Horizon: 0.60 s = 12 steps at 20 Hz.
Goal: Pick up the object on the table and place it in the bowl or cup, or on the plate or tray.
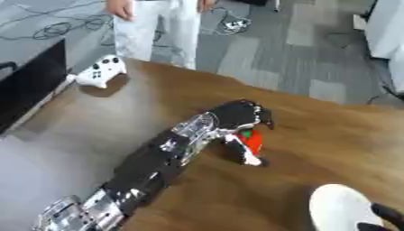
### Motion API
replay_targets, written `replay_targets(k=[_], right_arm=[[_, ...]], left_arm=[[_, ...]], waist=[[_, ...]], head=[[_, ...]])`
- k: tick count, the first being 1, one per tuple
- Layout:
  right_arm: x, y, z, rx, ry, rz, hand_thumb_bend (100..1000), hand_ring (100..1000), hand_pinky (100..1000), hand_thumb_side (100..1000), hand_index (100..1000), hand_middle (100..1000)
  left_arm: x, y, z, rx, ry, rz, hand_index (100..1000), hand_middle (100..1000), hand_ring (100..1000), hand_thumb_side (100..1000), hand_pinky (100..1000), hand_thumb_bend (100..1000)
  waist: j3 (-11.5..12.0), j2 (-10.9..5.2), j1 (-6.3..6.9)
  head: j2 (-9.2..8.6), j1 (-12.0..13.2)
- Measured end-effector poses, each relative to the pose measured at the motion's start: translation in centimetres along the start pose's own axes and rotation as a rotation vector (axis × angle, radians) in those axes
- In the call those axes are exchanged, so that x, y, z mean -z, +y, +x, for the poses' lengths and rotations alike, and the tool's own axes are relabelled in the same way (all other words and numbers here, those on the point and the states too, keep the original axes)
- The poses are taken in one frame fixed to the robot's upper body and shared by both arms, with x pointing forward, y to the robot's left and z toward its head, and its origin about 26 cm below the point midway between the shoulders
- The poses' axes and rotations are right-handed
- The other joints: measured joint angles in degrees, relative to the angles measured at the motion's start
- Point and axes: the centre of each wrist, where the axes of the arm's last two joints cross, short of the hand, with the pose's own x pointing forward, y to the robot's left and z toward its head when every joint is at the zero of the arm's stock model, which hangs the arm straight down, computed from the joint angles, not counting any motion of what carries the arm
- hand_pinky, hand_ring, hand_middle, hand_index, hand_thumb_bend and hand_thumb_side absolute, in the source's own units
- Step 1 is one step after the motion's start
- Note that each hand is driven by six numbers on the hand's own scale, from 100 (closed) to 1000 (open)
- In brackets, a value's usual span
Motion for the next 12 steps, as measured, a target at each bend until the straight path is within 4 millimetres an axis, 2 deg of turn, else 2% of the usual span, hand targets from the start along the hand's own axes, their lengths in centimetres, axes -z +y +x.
replay_targets(k=[1, 2, 3, 4, 5, 6, 7, 8, 9, 10, 11, 12], right_arm=[[0.0, 0.0, 0.0, 0.0, 0.0, 0.001, 100, 932, 915, 553, 989, 1000], [0.1, 0.0, 0.0, -0.001, -0.001, 0.003, 100, 932, 915, 553, 990, 1000], [0.1, -0.1, 0.1, -0.002, -0.001, 0.004, 100, 932, 915, 553, 990, 1000], [0.1, -0.1, 0.1, -0.002, -0.002, 0.005, 100, 932, 916, 554, 990, 1000], [0.2, -0.1, 0.1, -0.004, -0.003, 0.006, 100, 932, 916, 554, 990, 1000], [0.2, -0.1, 0.1, -0.004, -0.003, 0.007, 100, 933, 916, 554, 990, 1000], [0.2, -0.1, 0.1, -0.005, -0.004, 0.008, 100, 933, 916, 554, 990, 1000], [0.2, -0.1, 0.1, -0.005, -0.004, 0.008, 100, 933, 917, 553, 991, 1000], [0.2, -0.1, 0.1, -0.005, -0.004, 0.008, 100, 933, 917, 553, 991, 1000], [0.2, -0.1, 0.1, -0.005, -0.004, 0.008, 100, 933, 917, 553, 991, 1000], [0.2, -0.1, 0.1, -0.005, -0.004, 0.008, 100, 933, 917, 553, 991, 1000], [0.2, -0.1, 0.1, -0.006, -0.004, 0.008, 100, 934, 918, 553, 992, 1000]], left_arm=[[0.1, 0.0, 0.1, -0.003, -0.002, 0.007, 735, 584, 474, 525, 625, 514], [0.1, 0.0, 0.1, -0.004, -0.002, 0.011, 718, 544, 388, 491, 551, 497], [0.2, 0.0, 0.2, -0.006, -0.005, 0.016, 713, 532, 361, 484, 529, 494], [0.2, -0.1, 0.3, -0.008, -0.005, 0.021, 654, 425, 210, 417, 396, 476], [0.3, -0.1, 0.4, -0.01, -0.008, 0.027, 668, 455, 237, 437, 426, 481], [0.3, -0.2, 0.5, -0.012, -0.007, 0.032, 553, 291, 100, 126, 244, 399], [0.3, -0.3, 0.5, -0.013, -0.006, 0.038, 553, 291, 100, 126, 244, 399], [0.3, -0.4, 0.6, -0.015, -0.004, 0.044, 434, 183, 100, 115, 103, 352], [0.4, -0.5, 0.8, -0.016, -0.002, 0.053, 446, 192, 100, 116, 117, 356], [0.5, -0.6, 0.9, -0.014, -0.001, 0.063, 313, 110, 100, 107, 100, 310], [0.5, -0.7, 1.1, -0.012, -0.002, 0.07, 306, 104, 100, 108, 100, 313], [0.6, -0.8, 1.3, -0.007, -0.004, 0.078, 261, 100, 100, 134, 100, 345]], waist=[[0.0, 0.09, -0.01], [-0.01, 0.19, -0.02], [-0.01, 0.22, -0.06], [-0.01, 0.22, -0.12], [-0.02, 0.24, -0.2], [-0.02, 0.27, -0.28], [-0.02, 0.3, -0.32], [-0.02, 0.31, -0.34], [-0.02, 0.32, -0.36], [-0.02, 0.38, -0.4], [-0.02, 0.43, -0.48], [-0.02, 0.46, -0.57]], head=[[-0.15, 0.0], [-0.27, 0.0], [-0.3, 0.0], [-0.33, 0.02], [-0.34, 0.05], [-0.36, 0.11], [-0.4, 0.3], [-0.43, 0.54], [-0.56, 0.59], [-0.68, 0.67], [-0.85, 0.81], [-0.89, 0.95]])
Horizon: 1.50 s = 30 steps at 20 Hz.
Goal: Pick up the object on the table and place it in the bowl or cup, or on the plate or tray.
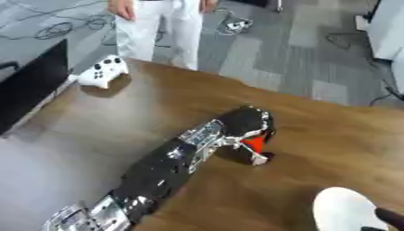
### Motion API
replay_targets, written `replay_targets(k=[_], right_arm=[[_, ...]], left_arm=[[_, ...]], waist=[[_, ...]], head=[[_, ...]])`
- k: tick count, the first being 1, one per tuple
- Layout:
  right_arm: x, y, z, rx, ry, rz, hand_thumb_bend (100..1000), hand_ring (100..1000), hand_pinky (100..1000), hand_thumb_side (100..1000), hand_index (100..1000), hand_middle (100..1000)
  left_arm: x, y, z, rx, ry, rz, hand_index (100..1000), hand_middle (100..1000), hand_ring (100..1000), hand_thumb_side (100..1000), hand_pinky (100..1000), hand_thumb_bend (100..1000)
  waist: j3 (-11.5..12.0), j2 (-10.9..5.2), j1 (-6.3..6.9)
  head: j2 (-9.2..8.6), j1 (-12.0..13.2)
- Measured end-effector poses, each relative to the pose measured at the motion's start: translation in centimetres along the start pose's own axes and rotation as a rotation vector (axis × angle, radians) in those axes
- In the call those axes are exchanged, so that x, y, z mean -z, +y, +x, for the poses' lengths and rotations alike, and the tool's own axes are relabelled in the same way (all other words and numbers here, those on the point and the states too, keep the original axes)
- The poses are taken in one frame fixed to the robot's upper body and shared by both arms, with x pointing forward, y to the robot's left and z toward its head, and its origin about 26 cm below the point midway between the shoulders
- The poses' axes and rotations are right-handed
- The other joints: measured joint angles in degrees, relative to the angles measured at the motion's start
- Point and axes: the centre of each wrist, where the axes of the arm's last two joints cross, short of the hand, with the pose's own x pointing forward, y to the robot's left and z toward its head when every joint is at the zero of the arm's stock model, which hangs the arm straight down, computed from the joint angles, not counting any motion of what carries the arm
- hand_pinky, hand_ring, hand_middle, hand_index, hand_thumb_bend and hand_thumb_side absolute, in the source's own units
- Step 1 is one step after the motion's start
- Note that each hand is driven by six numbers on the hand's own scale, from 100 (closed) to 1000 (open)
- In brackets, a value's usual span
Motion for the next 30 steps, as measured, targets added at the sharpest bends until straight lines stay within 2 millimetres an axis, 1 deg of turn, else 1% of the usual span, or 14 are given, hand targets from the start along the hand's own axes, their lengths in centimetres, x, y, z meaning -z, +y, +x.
replay_targets(k=[1, 2, 3, 4, 7, 10, 13, 15, 16, 19, 21, 23, 26, 30], right_arm=[[0.0, 0.0, 0.0, 0.0, 0.0, 0.0, 100, 934, 918, 553, 992, 1000], [0.0, 0.0, 0.0, 0.0, -0.001, 0.0, 100, 934, 918, 553, 992, 1000], [0.0, 0.0, 0.0, -0.001, -0.001, 0.0, 100, 934, 918, 553, 992, 1000], [0.0, 0.0, 0.0, -0.001, -0.001, 0.001, 100, 934, 918, 553, 992, 1000], [0.0, 0.0, 0.0, -0.002, -0.002, 0.002, 100, 934, 918, 553, 992, 1000], [0.0, 0.0, 0.0, -0.002, -0.002, 0.002, 100, 934, 919, 553, 992, 1000], [0.0, 0.0, 0.0, -0.001, -0.003, 0.001, 100, 935, 919, 553, 993, 1000], [0.1, 0.1, 0.0, 0.0, -0.005, -0.001, 100, 935, 919, 553, 993, 1000], [0.0, 0.1, -0.1, 0.001, -0.006, -0.002, 100, 935, 919, 553, 993, 1000], [-0.4, 0.3, -0.2, 0.008, 0.001, -0.015, 100, 936, 920, 553, 993, 1000], [-0.8, 0.3, -0.3, 0.005, 0.005, -0.029, 100, 938, 921, 553, 993, 1000], [-1.6, 0.2, -0.4, -0.006, 0.023, -0.051, 100, 940, 922, 552, 992, 1000], [-3.2, 0.1, -0.5, -0.036, 0.054, -0.1, 100, 941, 922, 550, 991, 1000], [-5.8, -0.1, -0.9, -0.082, 0.116, -0.176, 100, 948, 929, 543, 995, 1000]], left_arm=[[0.1, 0.0, 0.1, 0.006, -0.004, 0.007, 264, 100, 100, 121, 100, 338], [0.1, -0.1, 0.2, 0.013, -0.008, 0.011, 241, 100, 100, 137, 100, 353], [0.1, 0.0, 0.2, 0.018, -0.011, 0.016, 241, 100, 100, 137, 100, 353], [0.1, -0.1, 0.3, 0.022, -0.014, 0.019, 211, 100, 100, 150, 100, 349], [0.1, -0.1, 0.4, 0.033, -0.023, 0.02, 180, 100, 100, 162, 100, 340], [-0.1, -0.4, 0.5, 0.033, -0.029, 0.021, 154, 100, 100, 174, 100, 364], [0.1, -0.4, 1.1, 0.026, -0.044, 0.038, 156, 100, 100, 169, 100, 372], [0.3, -0.1, 1.5, 0.022, -0.062, 0.054, 163, 100, 100, 166, 100, 370], [0.4, 0.2, 1.8, 0.021, -0.073, 0.061, 180, 100, 100, 160, 100, 358], [1.0, 2.1, 2.4, 0.019, -0.123, 0.074, 218, 100, 100, 155, 100, 345], [1.3, 3.9, 2.8, 0.01, -0.159, 0.08, 223, 100, 100, 154, 100, 350], [1.6, 6.1, 3.3, -0.001, -0.195, 0.094, 225, 100, 100, 152, 100, 353], [1.9, 8.9, 4.8, -0.036, -0.247, 0.12, 227, 100, 100, 151, 100, 356], [2.4, 11.6, 7.3, -0.074, -0.332, 0.143, 229, 100, 100, 150, 100, 359]], waist=[[0.0, 0.0, -0.07], [0.0, 0.0, -0.09], [0.0, 0.0, -0.09], [0.0, 0.0, -0.11], [0.01, 0.0, -0.22], [0.03, -0.06, -0.33], [0.22, -0.11, -0.46], [0.42, -0.27, -0.47], [0.59, -0.43, -0.46], [1.28, -1.32, -0.13], [1.59, -1.85, 0.12], [1.98, -2.45, 0.19], [2.11, -3.6, 0.2], [2.02, -4.88, -0.07]], head=[[-0.02, 0.09], [-0.02, 0.12], [-0.03, 0.15], [-0.03, 0.26], [-0.03, 0.61], [-0.03, 0.78], [-0.03, 0.8], [-0.01, 0.8], [0.03, 0.79], [0.55, 0.49], [0.91, 0.13], [1.33, -0.04], [1.65, -0.04], [1.68, 0.03]])
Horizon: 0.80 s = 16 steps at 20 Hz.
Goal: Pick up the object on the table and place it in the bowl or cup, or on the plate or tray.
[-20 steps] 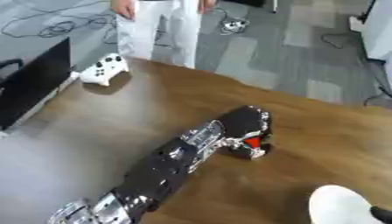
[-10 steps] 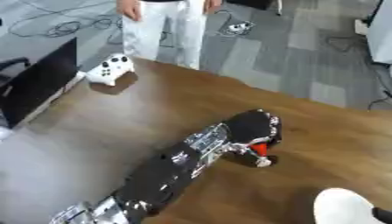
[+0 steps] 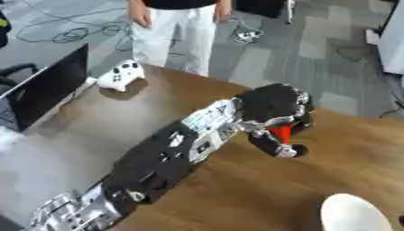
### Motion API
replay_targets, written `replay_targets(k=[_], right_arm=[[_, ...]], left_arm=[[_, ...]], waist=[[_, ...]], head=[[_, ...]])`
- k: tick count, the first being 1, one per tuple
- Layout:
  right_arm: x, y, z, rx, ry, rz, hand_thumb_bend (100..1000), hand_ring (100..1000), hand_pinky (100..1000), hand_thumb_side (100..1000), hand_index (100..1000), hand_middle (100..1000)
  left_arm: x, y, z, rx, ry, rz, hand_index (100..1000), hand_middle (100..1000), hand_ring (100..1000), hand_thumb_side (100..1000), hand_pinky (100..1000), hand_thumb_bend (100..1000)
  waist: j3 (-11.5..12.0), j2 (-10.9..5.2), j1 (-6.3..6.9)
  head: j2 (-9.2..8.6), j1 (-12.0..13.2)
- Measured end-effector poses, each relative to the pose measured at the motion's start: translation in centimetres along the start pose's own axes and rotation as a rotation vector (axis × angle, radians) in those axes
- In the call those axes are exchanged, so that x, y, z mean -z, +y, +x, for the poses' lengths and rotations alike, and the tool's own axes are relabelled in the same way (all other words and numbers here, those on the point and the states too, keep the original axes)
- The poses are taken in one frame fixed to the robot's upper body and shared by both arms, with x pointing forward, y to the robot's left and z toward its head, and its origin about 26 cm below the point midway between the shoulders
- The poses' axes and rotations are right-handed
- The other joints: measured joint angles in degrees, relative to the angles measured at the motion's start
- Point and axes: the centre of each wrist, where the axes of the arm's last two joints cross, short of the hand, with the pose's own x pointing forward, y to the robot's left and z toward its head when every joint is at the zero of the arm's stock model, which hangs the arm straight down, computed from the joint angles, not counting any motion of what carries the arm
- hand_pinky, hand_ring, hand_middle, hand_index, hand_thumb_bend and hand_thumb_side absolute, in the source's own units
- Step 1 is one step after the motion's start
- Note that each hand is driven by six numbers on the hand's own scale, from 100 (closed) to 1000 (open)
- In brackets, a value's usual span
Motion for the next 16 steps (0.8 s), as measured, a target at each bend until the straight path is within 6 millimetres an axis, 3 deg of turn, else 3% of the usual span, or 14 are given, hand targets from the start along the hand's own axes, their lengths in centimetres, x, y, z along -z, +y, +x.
replay_targets(k=[6, 12, 16], right_arm=[[-4.0, 0.0, -2.1, -0.036, 0.127, -0.124, 100, 952, 934, 540, 1000, 1000], [-5.9, -0.2, -2.9, -0.068, 0.171, -0.2, 100, 953, 933, 533, 1000, 1000], [-6.7, -0.4, -2.8, -0.101, 0.181, -0.236, 100, 955, 933, 530, 1000, 1000]], left_arm=[[1.3, 1.8, 2.5, -0.045, -0.089, 0.003, 228, 100, 100, 150, 100, 356], [2.4, 1.4, 4.4, -0.098, -0.15, -0.015, 226, 100, 100, 153, 100, 347], [2.8, 0.7, 5.3, -0.127, -0.18, -0.032, 225, 100, 100, 156, 100, 341]], waist=[[-0.73, -0.88, -0.07], [-1.61, -1.02, 0.34], [-1.87, -0.92, 0.93]], head=[[0.82, 0.04], [1.9, -0.2], [3.1, -1.73]])
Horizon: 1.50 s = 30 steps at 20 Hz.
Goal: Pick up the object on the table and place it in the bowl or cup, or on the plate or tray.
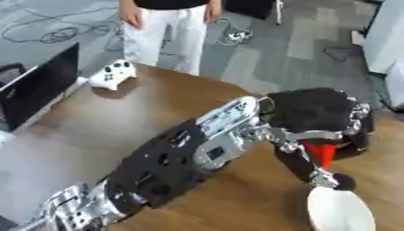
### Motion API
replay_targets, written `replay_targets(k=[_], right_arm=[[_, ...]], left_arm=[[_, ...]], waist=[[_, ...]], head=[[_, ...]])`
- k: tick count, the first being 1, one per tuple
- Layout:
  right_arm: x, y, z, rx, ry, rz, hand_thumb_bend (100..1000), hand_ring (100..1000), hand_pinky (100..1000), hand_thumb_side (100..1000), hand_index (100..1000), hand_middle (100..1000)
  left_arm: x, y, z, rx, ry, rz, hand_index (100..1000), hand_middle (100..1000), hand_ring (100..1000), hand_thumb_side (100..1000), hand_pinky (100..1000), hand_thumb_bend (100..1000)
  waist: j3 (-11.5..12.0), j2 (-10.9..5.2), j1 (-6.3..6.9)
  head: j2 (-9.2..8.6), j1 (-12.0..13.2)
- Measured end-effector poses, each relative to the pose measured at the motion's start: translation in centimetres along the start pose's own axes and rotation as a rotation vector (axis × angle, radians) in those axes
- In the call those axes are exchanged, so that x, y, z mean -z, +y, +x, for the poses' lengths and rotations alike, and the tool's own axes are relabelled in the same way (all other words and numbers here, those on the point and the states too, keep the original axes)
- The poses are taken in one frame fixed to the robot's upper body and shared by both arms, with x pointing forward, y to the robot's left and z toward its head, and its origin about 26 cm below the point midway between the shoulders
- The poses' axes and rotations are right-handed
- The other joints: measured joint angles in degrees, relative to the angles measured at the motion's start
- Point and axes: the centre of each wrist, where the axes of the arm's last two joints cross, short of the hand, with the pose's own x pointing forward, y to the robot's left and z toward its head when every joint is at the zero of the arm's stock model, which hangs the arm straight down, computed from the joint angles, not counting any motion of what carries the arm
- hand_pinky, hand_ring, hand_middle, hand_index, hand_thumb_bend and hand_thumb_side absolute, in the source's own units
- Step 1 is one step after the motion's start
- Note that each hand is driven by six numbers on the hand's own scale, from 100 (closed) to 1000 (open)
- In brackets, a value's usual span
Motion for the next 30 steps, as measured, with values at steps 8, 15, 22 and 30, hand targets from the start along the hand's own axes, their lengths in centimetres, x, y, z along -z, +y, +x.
replay_targets(k=[8, 15, 22, 30], right_arm=[[-0.3, -0.2, -0.1, -0.033, 0.012, -0.016, 100, 955, 936, 549, 1000, 1000], [-0.2, -0.2, 0.0, -0.039, 0.02, -0.007, 100, 956, 939, 530, 1000, 1000], [0.0, -0.1, 0.1, -0.04, 0.029, 0.015, 100, 956, 943, 532, 1000, 1000], [0.4, 0.0, 0.3, -0.04, 0.034, 0.042, 100, 957, 944, 533, 1000, 1000]], left_arm=[[0.8, -0.9, 0.9, -0.02, -0.045, -0.028, 226, 100, 100, 162, 100, 334], [0.7, -1.4, 0.6, 0.005, -0.052, -0.054, 228, 100, 100, 163, 100, 332], [0.5, -2.0, -0.1, 0.043, -0.05, -0.063, 229, 100, 100, 163, 100, 337], [0.0, -3.0, -1.9, 0.085, 0.002, -0.08, 228, 100, 100, 166, 100, 334]], waist=[[-0.63, 1.26, 1.41], [-1.24, 2.22, 2.31], [-2.08, 3.62, 2.77], [-3.19, 5.27, 3.32]], head=[[1.85, -4.51], [2.35, -5.87], [2.39, -5.8], [2.38, -4.32]])
